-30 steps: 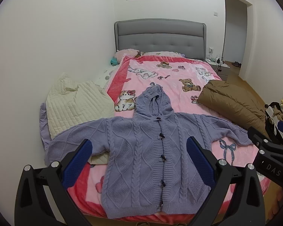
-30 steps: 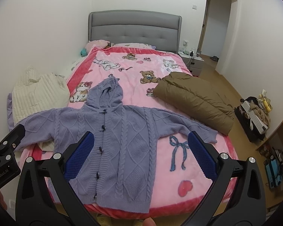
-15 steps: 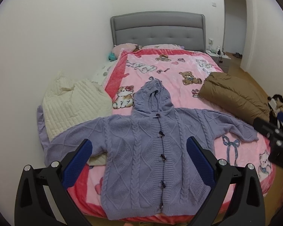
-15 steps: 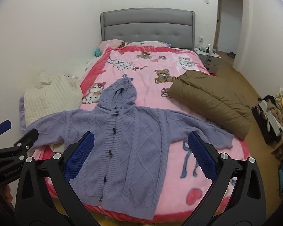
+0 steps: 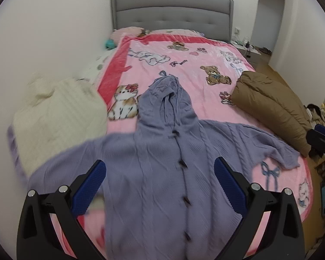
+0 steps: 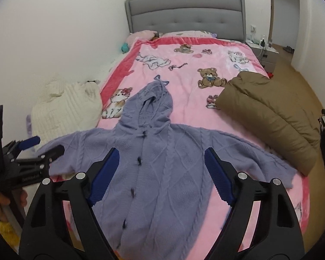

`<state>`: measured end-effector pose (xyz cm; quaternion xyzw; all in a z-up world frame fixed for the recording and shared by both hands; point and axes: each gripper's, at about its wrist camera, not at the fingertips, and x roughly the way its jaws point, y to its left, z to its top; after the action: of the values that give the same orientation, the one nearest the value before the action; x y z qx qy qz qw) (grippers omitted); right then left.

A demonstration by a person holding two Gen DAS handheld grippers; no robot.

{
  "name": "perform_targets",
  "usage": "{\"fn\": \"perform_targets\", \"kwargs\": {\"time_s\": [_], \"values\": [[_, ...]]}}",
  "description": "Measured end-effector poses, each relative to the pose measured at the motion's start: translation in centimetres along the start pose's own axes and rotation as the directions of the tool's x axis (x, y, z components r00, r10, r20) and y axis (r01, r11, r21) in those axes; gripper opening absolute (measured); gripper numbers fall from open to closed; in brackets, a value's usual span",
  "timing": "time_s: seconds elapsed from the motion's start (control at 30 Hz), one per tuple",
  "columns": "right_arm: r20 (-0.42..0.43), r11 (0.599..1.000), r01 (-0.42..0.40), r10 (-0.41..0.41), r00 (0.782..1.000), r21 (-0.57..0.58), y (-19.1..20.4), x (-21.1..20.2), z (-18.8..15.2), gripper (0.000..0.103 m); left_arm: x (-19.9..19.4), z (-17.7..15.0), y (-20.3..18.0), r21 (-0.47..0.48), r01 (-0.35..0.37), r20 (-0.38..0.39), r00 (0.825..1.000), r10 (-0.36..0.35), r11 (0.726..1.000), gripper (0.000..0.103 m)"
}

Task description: Fold large clothes

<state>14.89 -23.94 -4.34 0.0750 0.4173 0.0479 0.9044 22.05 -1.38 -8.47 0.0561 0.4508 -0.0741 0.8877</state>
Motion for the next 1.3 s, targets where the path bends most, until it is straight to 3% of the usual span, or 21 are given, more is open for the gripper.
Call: {"fn": "perform_targets", "kwargs": {"time_s": [0.07, 0.13, 0.27, 0.37, 0.5, 0.6, 0.67, 0.73, 0.9, 1.07, 1.2, 1.23, 1.27, 1.3], "values": [[-0.020, 1.000, 0.004, -0.004, 1.000, -0.010, 0.6, 3.3, 1.6, 0.065, 3.6, 2.4, 1.4, 0.038, 0.013, 0.004, 1.000, -0.013, 0.999, 0.094], [-0.061, 0.999, 0.001, -0.003, 0.998, -0.033, 1.4, 7.2, 3.2, 0.053, 7.9, 4.8, 2.9, 0.069, 0.058, -0.015, 0.998, -0.057, 0.996, 0.082], [-0.123, 0.997, -0.003, -0.006, 0.992, -0.073, 1.6, 16.1, 6.1, 0.052, 17.5, 9.2, 6.3, 0.054, 0.139, -0.097, 0.986, -0.133, 0.989, 0.081], [-0.167, 0.998, -0.045, 0.036, 0.985, -0.051, 0.5, 23.8, 8.7, 0.053, 24.0, 11.8, 7.9, 0.028, 0.179, -0.136, 0.975, -0.174, 0.983, 0.081], [-0.230, 0.997, -0.052, 0.037, 0.973, -0.060, -0.8, 34.5, 11.8, 0.052, 33.0, 14.0, 7.6, 0.103, 0.104, -0.177, 0.981, -0.085, 0.989, 0.081], [-0.280, 0.997, -0.081, 0.074, 0.957, -0.013, -1.8, 41.9, 12.9, 0.044, 38.4, 14.4, 7.0, 0.113, 0.109, -0.230, 0.970, -0.081, 0.988, 0.060], [-0.298, 0.995, -0.104, 0.099, 0.949, 0.001, -2.5, 45.4, 13.1, 0.040, 41.0, 14.2, 7.0, 0.103, 0.094, -0.273, 0.960, -0.063, 0.990, 0.059], [-0.311, 0.994, -0.113, 0.108, 0.944, 0.002, -2.9, 48.7, 13.2, 0.040, 43.2, 14.3, 7.4, 0.094, 0.072, -0.273, 0.961, -0.043, 0.993, 0.059], [-0.313, 0.995, -0.099, 0.098, 0.945, 0.012, -4.1, 53.5, 13.1, 0.040, 46.1, 14.5, 9.2, -0.020, 0.101, -0.282, 0.954, -0.103, 0.995, 0.059], [-0.317, 0.983, -0.149, 0.175, 0.932, 0.105, -5.5, 55.6, 12.5, 0.040, 47.9, 14.9, 10.1, -0.112, 0.124, -0.270, 0.951, -0.150, 0.986, 0.059], [-0.321, 0.979, -0.167, 0.196, 0.926, 0.115, -5.3, 55.9, 11.6, 0.040, 48.5, 14.9, 8.9, -0.093, 0.125, -0.267, 0.953, -0.146, 0.988, 0.059], [-0.315, 0.979, -0.168, 0.196, 0.929, 0.114, -5.4, 55.8, 11.6, 0.037, 48.6, 14.8, 8.3, -0.072, 0.118, -0.264, 0.955, -0.133, 0.990, 0.054], [-0.308, 0.978, -0.172, 0.201, 0.930, 0.116, -5.3, 55.7, 11.5, 0.035, 48.7, 14.9, 7.7, -0.061, 0.117, -0.257, 0.958, -0.129, 0.991, 0.042], [-0.309, 0.976, -0.179, 0.209, 0.928, 0.123, -5.4, 55.9, 11.5, 0.027, 48.6, 14.8, 7.3, -0.052, 0.114, -0.250, 0.960, -0.123, 0.992, 0.040]]}}
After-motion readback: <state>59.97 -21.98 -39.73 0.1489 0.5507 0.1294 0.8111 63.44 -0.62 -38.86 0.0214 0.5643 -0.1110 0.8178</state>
